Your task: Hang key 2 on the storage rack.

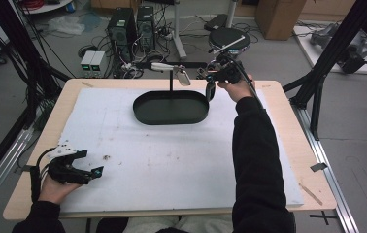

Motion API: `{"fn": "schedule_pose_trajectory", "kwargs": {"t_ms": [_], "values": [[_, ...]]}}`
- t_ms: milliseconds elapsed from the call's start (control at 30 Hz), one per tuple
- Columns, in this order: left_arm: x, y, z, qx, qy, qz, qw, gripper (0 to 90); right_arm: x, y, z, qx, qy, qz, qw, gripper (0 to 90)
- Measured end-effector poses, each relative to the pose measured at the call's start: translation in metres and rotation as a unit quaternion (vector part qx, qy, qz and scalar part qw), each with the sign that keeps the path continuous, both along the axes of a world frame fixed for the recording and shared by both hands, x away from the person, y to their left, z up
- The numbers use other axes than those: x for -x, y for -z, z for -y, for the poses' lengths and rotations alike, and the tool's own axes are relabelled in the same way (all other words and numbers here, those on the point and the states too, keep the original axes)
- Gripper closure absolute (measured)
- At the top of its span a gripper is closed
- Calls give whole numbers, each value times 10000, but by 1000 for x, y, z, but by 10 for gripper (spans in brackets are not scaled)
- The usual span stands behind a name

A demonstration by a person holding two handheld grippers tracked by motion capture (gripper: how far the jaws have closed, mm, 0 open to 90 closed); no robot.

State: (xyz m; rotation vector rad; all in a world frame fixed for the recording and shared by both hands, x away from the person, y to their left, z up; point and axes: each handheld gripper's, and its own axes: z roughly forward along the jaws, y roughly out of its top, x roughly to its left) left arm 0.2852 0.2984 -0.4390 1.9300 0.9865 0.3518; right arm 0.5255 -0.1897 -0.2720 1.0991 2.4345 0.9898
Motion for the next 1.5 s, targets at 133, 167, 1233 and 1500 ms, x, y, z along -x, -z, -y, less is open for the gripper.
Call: {"fn": "schedule_pose_trajectory", "kwargs": {"t_ms": [133, 167, 1233, 1500], "values": [[-1, 1, 1, 7, 13, -10, 10000, 19, -1, 6, -1, -55, 58, -11, 10000, 841], [-1, 1, 1, -11, 16, -5, 10000, 19, -1, 6, -1, -44, 73, -5, 10000, 840], [0, 0, 1, -36, 11, -7, 10000, 19, -22, 31, -2, -589, 744, -11, 9955, 506], [0, 0, 1, -40, 16, 11, 10000, 19, -8, 32, 5, -285, 907, 232, 9952, 94]]}}
